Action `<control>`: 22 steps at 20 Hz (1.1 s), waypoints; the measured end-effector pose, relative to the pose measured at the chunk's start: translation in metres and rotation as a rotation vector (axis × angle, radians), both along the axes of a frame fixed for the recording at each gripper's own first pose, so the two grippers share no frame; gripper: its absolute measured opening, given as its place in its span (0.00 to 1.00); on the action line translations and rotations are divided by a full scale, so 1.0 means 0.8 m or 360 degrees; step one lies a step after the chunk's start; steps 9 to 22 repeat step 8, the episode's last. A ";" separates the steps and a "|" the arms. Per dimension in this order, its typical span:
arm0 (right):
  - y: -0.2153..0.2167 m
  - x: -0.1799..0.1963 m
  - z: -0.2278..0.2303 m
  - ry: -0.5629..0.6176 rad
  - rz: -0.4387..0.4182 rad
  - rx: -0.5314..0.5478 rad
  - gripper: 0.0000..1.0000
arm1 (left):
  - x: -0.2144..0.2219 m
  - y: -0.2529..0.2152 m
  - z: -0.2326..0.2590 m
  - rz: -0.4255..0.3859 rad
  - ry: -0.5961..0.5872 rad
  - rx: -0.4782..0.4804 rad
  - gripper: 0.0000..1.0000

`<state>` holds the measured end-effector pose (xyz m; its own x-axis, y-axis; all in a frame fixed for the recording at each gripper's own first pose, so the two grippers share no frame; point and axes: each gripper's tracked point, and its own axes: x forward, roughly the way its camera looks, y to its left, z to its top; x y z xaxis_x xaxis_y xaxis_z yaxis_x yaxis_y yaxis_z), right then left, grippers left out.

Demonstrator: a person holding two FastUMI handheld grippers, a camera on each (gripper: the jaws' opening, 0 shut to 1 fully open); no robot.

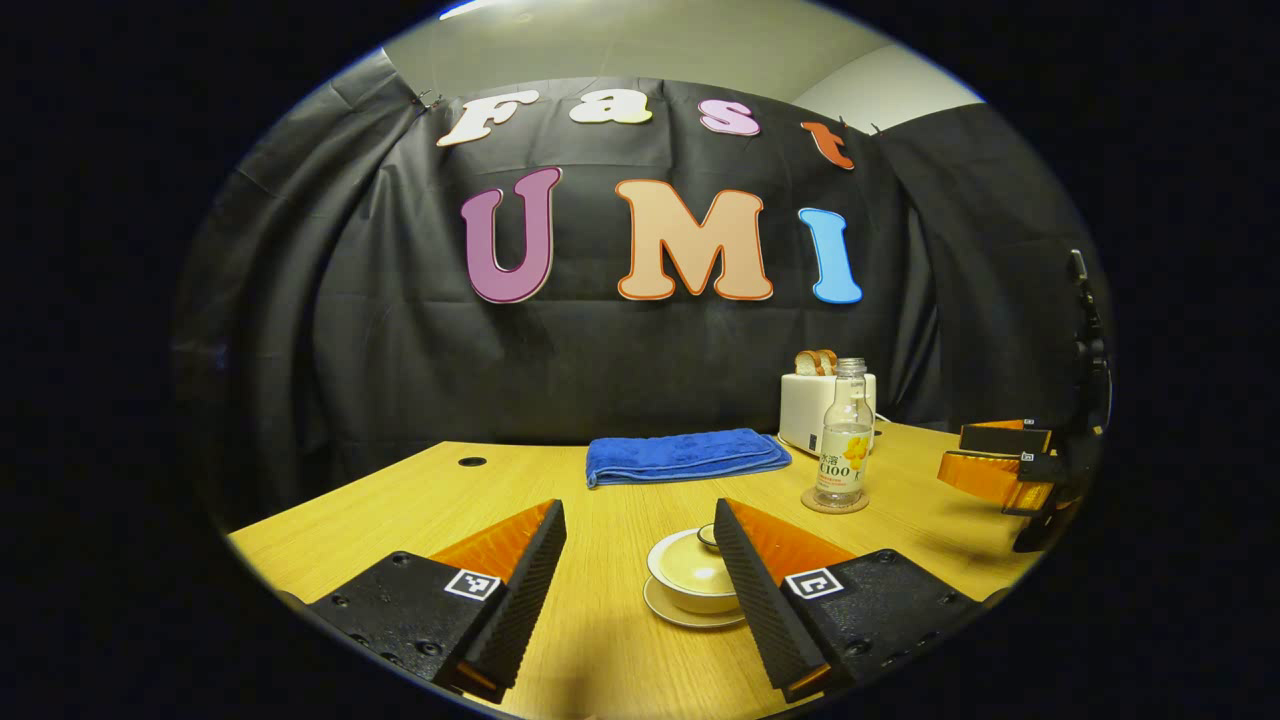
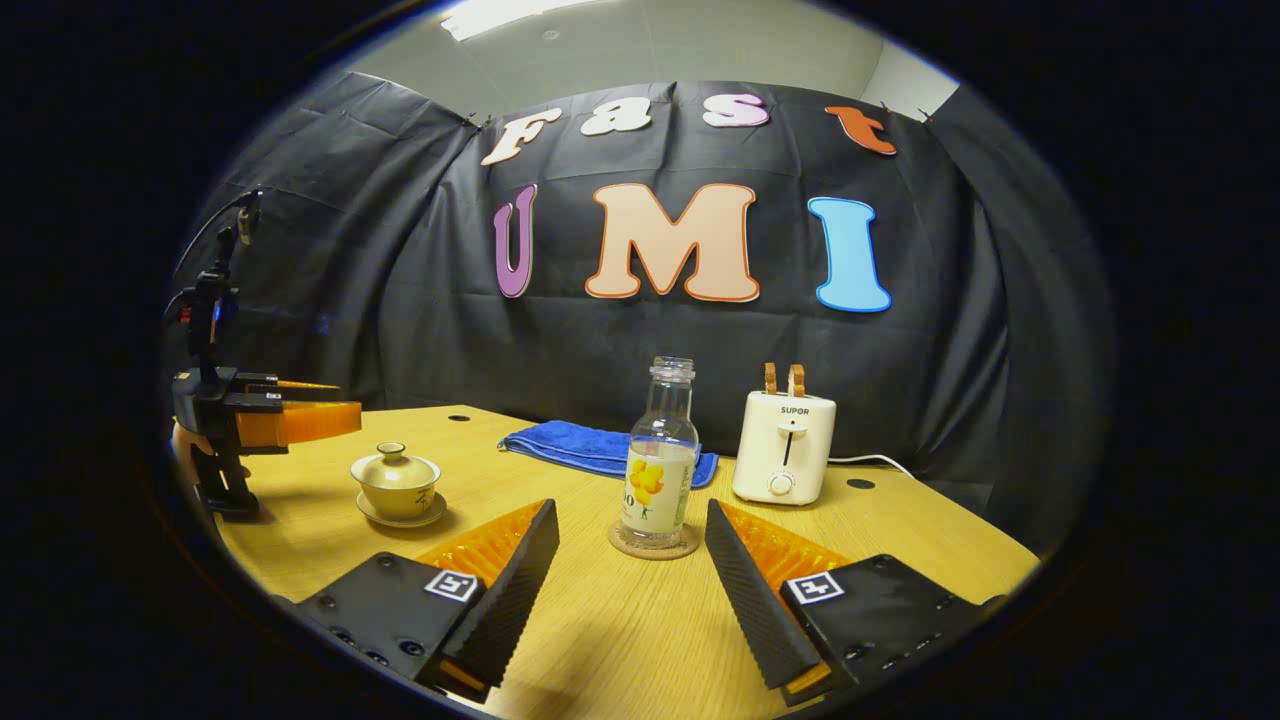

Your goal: Open the teacup lid with one hand, grasp the water bottle and pour water into the teacup with the other hand; after pouring, place the water bottle on the coaster and then close the teacup lid.

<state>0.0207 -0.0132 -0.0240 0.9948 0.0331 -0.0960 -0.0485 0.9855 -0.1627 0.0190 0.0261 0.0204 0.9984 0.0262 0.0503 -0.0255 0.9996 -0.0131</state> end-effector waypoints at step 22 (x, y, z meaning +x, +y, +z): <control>0.003 -0.003 0.006 -0.0019 0.0003 -0.0013 0.95 | -0.008 0.004 0.006 0.0008 -0.0025 0.0021 0.87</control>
